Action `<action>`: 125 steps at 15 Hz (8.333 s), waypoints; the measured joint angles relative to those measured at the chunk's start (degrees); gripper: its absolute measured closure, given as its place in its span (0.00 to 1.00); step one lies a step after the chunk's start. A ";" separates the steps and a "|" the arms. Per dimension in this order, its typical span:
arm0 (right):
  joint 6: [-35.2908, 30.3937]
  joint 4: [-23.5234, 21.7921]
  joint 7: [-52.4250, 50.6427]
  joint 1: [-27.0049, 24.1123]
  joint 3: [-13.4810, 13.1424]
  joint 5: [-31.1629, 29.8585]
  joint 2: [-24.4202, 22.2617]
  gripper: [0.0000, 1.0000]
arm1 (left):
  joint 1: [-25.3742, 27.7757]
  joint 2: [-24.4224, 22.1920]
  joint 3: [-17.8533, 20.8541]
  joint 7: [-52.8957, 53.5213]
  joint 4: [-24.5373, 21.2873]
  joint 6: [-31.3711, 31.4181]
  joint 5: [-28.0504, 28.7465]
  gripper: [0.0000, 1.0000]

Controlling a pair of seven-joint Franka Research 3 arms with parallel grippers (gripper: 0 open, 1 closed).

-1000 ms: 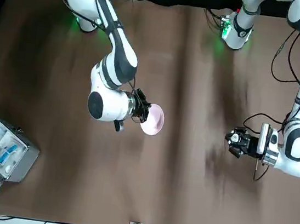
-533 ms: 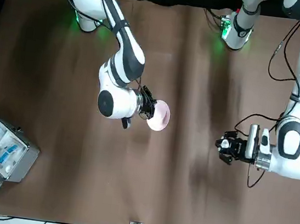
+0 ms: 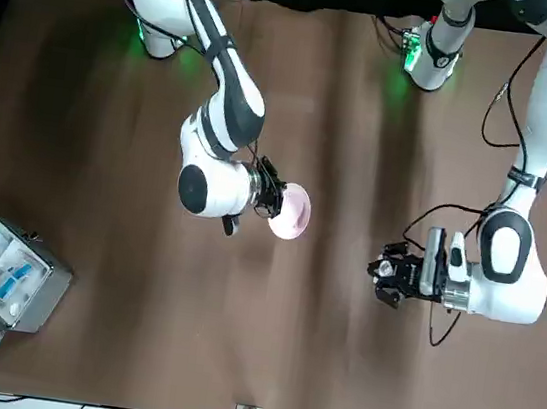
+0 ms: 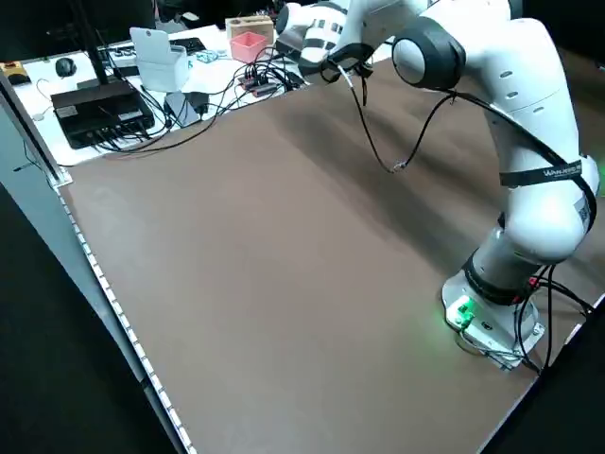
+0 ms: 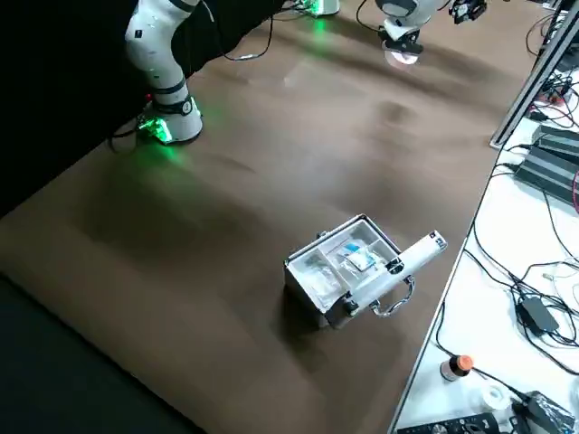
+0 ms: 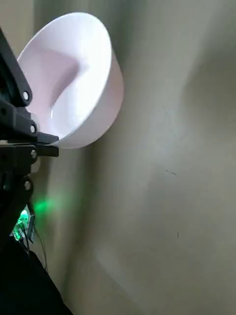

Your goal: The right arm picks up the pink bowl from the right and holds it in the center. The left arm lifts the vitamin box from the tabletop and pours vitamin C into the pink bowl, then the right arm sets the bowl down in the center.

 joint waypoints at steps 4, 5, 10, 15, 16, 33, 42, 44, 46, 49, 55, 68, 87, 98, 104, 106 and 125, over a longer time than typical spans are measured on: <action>-0.01 0.06 0.01 0.15 0.03 0.00 0.00 0.98 | -5.72 -1.94 -0.10 -4.73 0.27 5.94 2.30 0.90; -0.01 0.09 0.01 0.15 0.03 0.00 0.00 0.98 | -7.09 -2.47 -0.11 -5.95 0.28 7.35 3.98 0.90; -0.01 0.21 0.02 0.26 0.04 0.00 0.01 0.98 | -11.73 -4.58 -0.06 -8.93 0.31 11.68 11.02 0.90; -0.01 0.28 0.07 0.47 0.04 0.00 0.03 0.98 | -14.86 -5.27 -0.05 -10.52 0.31 15.07 19.09 0.90; -0.01 0.29 0.07 0.48 0.04 0.00 0.03 0.98 | -15.69 -5.39 -0.06 -11.62 0.31 15.72 20.52 0.90; -0.07 1.12 0.07 0.56 0.06 0.00 0.03 0.98 | -23.94 -8.73 -0.08 -19.24 -0.82 18.24 42.12 0.90; -0.07 1.42 0.06 0.56 0.05 0.00 0.03 0.98 | -27.04 -8.11 0.00 -19.25 -1.43 22.29 48.80 0.90; -0.07 1.60 0.06 0.56 0.04 0.00 0.03 0.98 | -27.02 -8.12 0.06 -19.25 -1.42 22.71 49.25 0.90; -0.07 1.78 0.00 0.54 0.02 0.00 0.03 0.98 | -27.02 -8.12 0.08 -19.25 -1.42 22.72 49.84 0.90; -0.07 1.90 -0.01 0.51 0.01 0.00 0.03 0.98 | -27.31 -8.11 0.06 -19.25 -1.42 22.72 51.40 0.90; -0.08 1.90 -0.02 0.51 0.00 0.00 0.03 0.98 | -29.43 -8.11 0.16 -20.38 -1.43 23.45 54.14 0.90; -0.20 1.90 -0.54 0.46 -0.02 0.00 0.04 0.98 | -30.85 -8.22 0.47 -22.78 -2.08 24.21 65.41 0.90; -0.26 2.02 -2.70 0.43 0.32 0.05 0.04 0.98 | -31.83 -13.99 -0.09 -22.75 -10.30 30.95 80.08 0.90; -0.26 2.06 -2.78 0.37 0.35 0.09 0.04 0.98 | -31.75 -16.53 -0.05 -22.69 -13.36 32.08 86.56 0.90; -0.26 2.08 -2.81 0.36 0.37 0.10 0.04 0.98 | -29.90 -16.39 -0.62 -29.52 -14.48 32.11 76.43 0.90; -0.26 2.08 -2.81 0.36 0.37 0.10 0.04 0.98 | -28.10 -16.33 -1.47 -30.02 -14.60 32.12 72.47 0.90; -1.00 2.23 -5.48 -0.79 -0.01 -3.80 0.03 0.98 | 24.64 -7.09 -35.99 -31.17 -13.65 24.72 32.73 0.90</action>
